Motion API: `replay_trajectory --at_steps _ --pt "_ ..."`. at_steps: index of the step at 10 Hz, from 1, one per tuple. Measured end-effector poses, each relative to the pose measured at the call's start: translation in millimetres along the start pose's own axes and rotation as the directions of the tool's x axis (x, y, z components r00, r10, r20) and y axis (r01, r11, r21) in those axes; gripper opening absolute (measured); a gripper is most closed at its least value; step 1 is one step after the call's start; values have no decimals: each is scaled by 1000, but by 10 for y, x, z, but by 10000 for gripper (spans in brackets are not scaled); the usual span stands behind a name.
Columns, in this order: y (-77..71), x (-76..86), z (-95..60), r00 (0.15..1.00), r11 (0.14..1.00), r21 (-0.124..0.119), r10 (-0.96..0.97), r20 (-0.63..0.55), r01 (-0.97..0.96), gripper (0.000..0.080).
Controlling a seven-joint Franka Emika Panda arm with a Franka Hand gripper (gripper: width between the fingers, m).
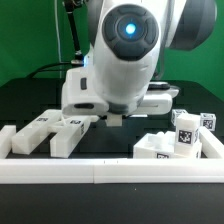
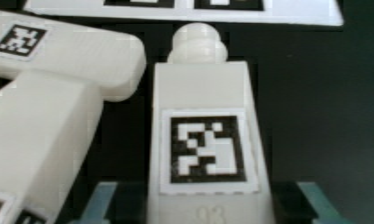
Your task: Assemble chair
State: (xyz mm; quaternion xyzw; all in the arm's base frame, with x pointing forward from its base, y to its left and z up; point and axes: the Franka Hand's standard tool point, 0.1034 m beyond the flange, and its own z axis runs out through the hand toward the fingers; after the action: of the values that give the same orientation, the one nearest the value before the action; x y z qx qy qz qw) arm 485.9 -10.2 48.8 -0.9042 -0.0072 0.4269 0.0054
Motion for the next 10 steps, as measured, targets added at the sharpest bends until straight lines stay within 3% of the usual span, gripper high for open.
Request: replay_trajectory --at_steps 2,5,7,10 --pt "-6 -63 -264 1000 1000 0 12 -16 -12 291" --pt "5 10 -313 998 1000 -6 10 -69 -10 291" --pt "16 98 -394 985 1000 -10 7 -175 -8 291" --pt "-52 63 -849 927 1000 -17 -18 -375 12 291"
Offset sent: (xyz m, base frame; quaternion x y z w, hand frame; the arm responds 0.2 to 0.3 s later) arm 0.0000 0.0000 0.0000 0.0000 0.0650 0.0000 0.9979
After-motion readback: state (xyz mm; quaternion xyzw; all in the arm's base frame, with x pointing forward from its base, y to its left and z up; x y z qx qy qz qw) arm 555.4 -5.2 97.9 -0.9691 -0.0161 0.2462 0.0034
